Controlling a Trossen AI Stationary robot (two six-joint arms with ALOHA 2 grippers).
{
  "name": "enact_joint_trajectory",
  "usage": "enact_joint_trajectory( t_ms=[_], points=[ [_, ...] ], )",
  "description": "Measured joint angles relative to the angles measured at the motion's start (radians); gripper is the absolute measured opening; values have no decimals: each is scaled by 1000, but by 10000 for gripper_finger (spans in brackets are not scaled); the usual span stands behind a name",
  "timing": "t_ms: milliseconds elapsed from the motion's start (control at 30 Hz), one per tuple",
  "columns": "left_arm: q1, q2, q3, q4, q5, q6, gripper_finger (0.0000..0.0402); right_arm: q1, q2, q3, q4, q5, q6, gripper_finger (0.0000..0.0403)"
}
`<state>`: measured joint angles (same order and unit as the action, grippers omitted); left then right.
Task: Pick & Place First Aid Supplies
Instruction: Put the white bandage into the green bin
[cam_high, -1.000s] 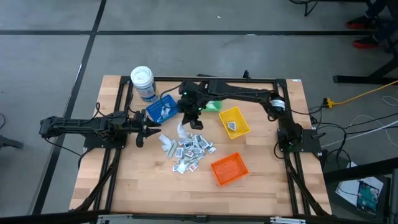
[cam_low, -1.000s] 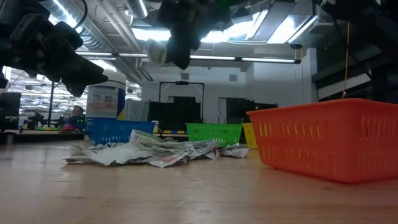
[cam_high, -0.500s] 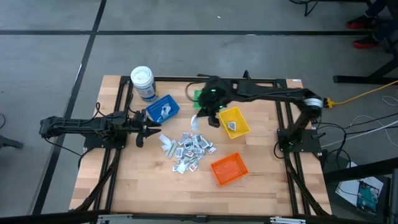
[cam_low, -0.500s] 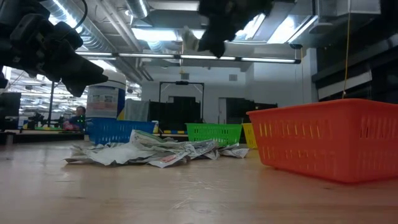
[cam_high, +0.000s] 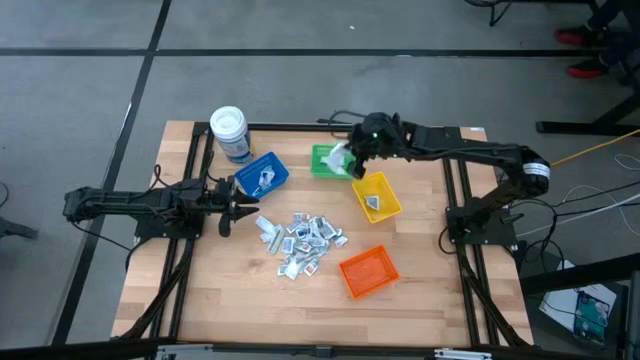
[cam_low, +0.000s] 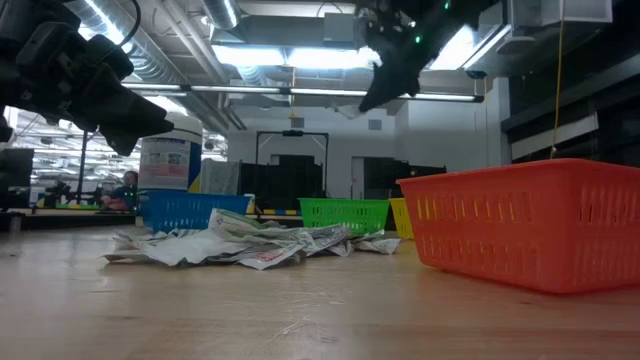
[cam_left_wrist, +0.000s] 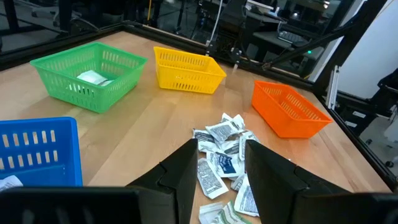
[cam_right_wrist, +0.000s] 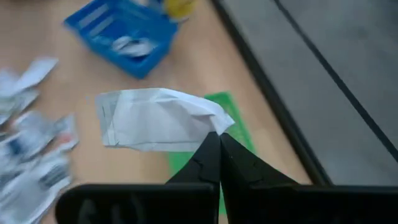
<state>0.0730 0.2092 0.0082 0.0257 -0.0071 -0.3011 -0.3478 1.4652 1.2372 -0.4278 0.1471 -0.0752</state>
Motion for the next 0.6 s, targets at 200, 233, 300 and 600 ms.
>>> enact_joint_trajectory(
  t_ms=[200,233,300,600],
  points=[
    [0,0,0,0,0,0,127,-81,56,-35,95,0,189,3],
    [0,0,0,0,0,0,127,-87,71,-35,97,0,218,3],
    [0,0,0,0,0,0,127,-96,102,-35,116,0,277,3],
    [0,0,0,0,0,0,127,-90,260,-35,170,-36,581,4]
  ],
)
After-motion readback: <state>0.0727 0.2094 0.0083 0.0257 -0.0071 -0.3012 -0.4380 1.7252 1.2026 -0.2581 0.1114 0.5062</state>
